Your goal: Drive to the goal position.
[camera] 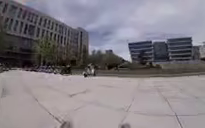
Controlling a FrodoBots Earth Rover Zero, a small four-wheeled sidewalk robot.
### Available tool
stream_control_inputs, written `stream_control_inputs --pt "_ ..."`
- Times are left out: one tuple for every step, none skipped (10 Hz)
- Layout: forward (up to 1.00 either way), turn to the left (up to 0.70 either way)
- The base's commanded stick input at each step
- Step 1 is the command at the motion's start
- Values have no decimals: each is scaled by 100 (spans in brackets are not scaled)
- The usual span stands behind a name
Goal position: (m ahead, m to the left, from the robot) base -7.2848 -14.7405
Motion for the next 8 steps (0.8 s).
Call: stream_control_inputs --pt "70 -34" --pt "70 -34" --pt "70 -34" --pt "70 -34" --pt "70 -34" --pt "70 -34" --pt "70 -34" --pt "70 -34"
